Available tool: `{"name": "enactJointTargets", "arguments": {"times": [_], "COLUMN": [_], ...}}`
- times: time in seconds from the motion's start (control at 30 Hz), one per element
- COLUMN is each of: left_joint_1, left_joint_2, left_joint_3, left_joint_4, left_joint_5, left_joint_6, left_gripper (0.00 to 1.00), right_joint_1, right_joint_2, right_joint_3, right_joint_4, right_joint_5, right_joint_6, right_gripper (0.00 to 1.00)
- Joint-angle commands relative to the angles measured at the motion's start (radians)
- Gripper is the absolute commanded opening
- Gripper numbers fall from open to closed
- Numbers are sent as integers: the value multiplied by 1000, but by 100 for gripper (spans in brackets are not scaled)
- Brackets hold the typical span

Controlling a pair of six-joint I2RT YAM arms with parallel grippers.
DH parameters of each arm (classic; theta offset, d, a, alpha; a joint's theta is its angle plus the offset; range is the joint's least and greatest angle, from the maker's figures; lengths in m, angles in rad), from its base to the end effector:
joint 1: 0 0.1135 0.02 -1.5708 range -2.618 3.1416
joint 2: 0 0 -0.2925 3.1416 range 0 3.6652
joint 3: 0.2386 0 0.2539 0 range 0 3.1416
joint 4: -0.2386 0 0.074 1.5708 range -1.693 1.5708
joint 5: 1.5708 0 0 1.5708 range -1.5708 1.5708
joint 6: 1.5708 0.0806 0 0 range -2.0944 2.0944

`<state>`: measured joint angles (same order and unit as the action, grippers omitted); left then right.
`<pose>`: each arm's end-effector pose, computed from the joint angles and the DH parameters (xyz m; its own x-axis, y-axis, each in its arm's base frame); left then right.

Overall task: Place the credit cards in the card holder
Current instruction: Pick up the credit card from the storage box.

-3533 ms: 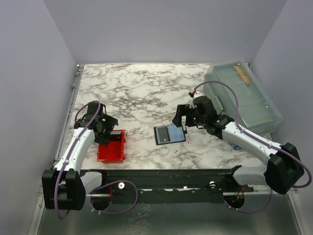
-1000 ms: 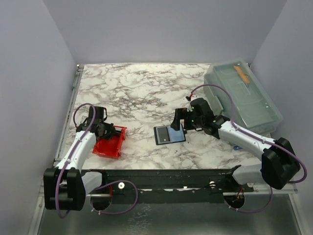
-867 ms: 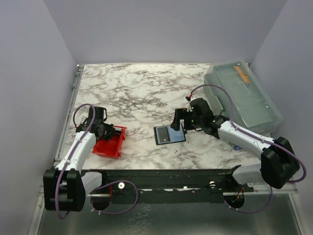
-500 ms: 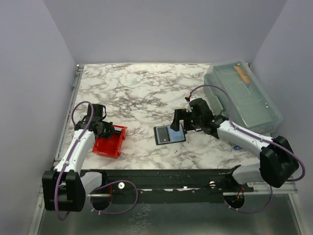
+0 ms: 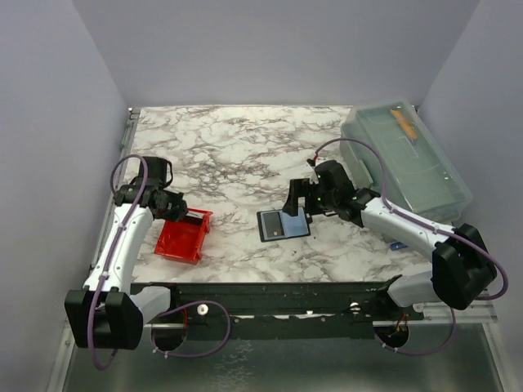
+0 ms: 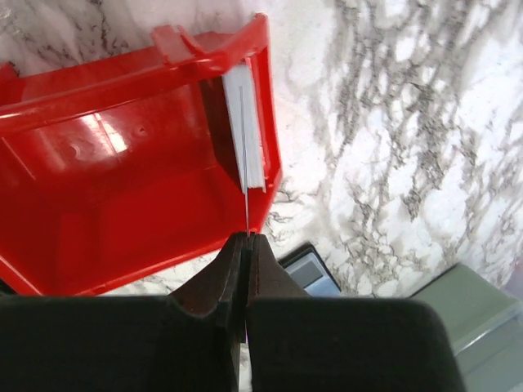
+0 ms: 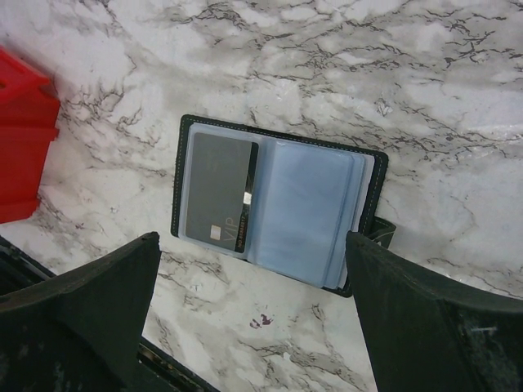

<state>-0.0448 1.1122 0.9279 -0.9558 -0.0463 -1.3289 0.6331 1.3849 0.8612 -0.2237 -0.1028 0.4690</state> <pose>0.2085 -0.0056 0.2492 -0.2422 -0.9600 -0.1408 -0.8752 0.2788 -0.3953 0.2552 0.1976 0.2248 -0.7823 -0.0164 -0.6227 -0.3314 0.8574 0.3937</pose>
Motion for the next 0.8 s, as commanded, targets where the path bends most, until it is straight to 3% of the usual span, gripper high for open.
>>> {"name": "enactJointTargets", "arguments": {"times": [0.0, 0.07, 0.23, 0.43, 0.6, 0.77], "left_joint_1": [-9, -48, -217, -429, -455, -456], "left_joint_2": [0, 15, 58, 268, 279, 226], "left_joint_3": [151, 210, 156, 156, 135, 101], "left_joint_4": [-7, 52, 428, 657, 725, 820], "left_joint_5": [-4, 25, 385, 687, 796, 904], "left_joint_6": [171, 287, 494, 654, 761, 774], "left_gripper": [0, 0, 0, 0, 0, 0], "right_joint_1": [-1, -2, -3, -51, -95, -152], "right_joint_2": [10, 6, -26, -69, -138, -177], "right_joint_3": [48, 58, 62, 58, 74, 51], "right_joint_4": [-47, -66, -60, 19, 40, 94], "right_joint_5": [-17, -9, -67, -375, -442, -557], "right_joint_6": [-32, -38, -56, 10, 119, 147], "right_gripper": [97, 97, 98, 100, 98, 92]}}
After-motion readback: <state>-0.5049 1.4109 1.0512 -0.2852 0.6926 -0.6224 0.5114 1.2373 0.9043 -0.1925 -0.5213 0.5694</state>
